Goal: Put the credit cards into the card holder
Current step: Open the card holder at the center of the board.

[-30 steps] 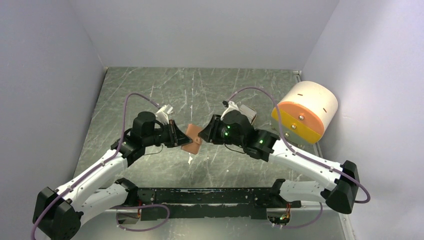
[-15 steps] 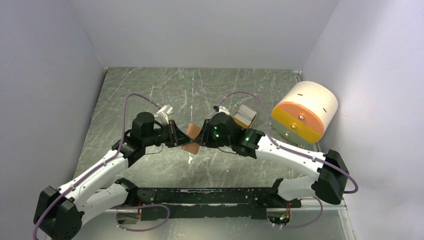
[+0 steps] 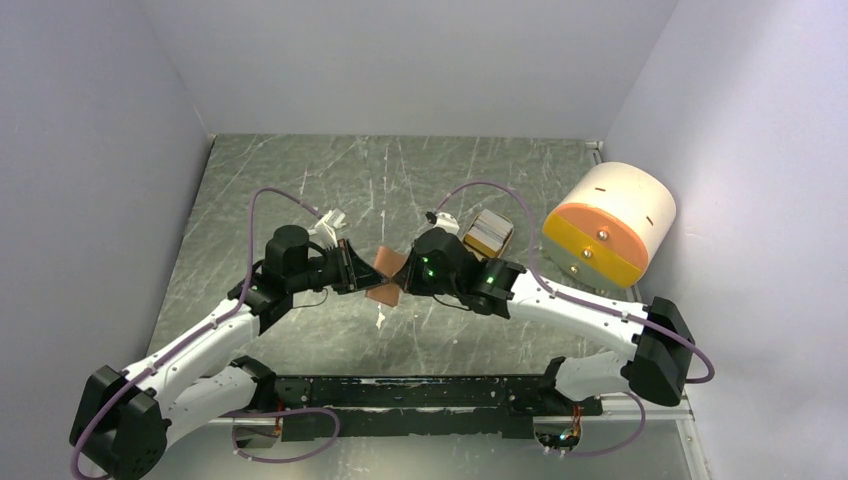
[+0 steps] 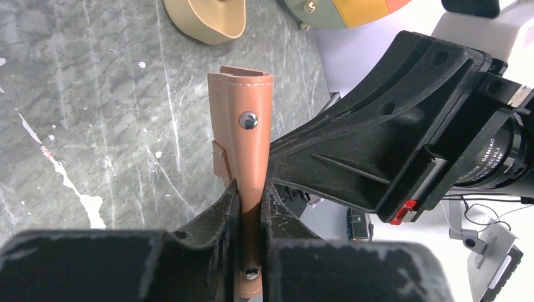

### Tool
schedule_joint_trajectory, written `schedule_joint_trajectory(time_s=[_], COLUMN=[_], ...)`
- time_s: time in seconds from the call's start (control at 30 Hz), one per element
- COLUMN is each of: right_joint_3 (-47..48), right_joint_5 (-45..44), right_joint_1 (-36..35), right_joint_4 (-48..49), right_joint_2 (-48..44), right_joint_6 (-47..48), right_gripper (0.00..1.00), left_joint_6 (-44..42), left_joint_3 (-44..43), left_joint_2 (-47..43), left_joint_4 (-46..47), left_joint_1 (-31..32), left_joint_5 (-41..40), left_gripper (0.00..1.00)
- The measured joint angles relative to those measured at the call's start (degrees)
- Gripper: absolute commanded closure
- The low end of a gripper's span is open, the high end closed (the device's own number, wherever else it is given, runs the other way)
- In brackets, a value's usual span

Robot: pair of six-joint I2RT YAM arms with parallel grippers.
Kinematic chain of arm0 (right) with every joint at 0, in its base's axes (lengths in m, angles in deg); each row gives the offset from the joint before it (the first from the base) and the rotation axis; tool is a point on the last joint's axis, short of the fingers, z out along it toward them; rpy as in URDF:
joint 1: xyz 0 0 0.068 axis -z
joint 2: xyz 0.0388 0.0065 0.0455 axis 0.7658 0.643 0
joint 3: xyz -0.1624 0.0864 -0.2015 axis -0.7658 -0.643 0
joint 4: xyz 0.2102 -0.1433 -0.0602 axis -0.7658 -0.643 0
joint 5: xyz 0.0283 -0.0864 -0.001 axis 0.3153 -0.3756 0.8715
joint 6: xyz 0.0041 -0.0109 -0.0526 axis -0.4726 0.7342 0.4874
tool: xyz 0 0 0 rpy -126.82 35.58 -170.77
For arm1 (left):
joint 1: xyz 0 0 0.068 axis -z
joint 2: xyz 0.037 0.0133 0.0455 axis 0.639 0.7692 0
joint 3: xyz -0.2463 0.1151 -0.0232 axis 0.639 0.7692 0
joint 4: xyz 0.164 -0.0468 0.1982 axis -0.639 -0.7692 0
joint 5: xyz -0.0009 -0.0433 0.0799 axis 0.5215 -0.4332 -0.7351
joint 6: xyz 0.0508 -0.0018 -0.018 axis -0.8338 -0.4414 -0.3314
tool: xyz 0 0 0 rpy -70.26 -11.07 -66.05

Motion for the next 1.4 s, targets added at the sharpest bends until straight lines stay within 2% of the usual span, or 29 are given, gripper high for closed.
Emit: schedule_joint_trajectory(time_s=[0.3, 0.53, 0.63, 0.73, 0.9, 1.13, 1.4], right_joint_3=[-0.4, -6.6, -8.9, -11.8, -14.9, -16.0, -17.4], right_joint_5=[-2.4, -8.9, -9.0, -8.1, -6.2, -4.2, 0.0], right_joint_1=[-0.6, 1.5, 1.6, 1.8, 1.9, 2.1, 2.1], right_joint_4=[0.3, -1.9, -0.6, 2.7, 6.2, 10.1, 14.4], right_joint_2=[-0.3, -4.3, -7.5, -10.1, -9.4, -3.9, -1.0], right_joint_6=[0.0, 1.7, 2.7, 3.8, 4.8, 5.2, 5.2], right_gripper=[1.0, 1.0, 1.0, 1.0, 1.0, 1.0, 1.0], left_joint_6=[-0.8, -0.3, 1.0, 2.2, 3.1, 2.6, 2.2], left_joint_3=[-1.0, -2.3, -1.7, -0.1, 2.1, 2.1, 2.1], left_joint_2=[-0.1, -1.2, 0.5, 3.0, 8.6, 13.6, 11.7], left_joint_4=[-2.3, -4.1, -3.0, -1.3, -0.5, -2.1, -7.9], left_joint_1=[0.2, 0.2, 0.0, -0.2, -0.3, -0.3, -0.4], left_joint_5=[-1.8, -1.7, -1.1, -0.6, -0.7, -2.0, -8.0], left_gripper=[0.91, 0.91, 0.81, 0.64, 0.44, 0.35, 0.28])
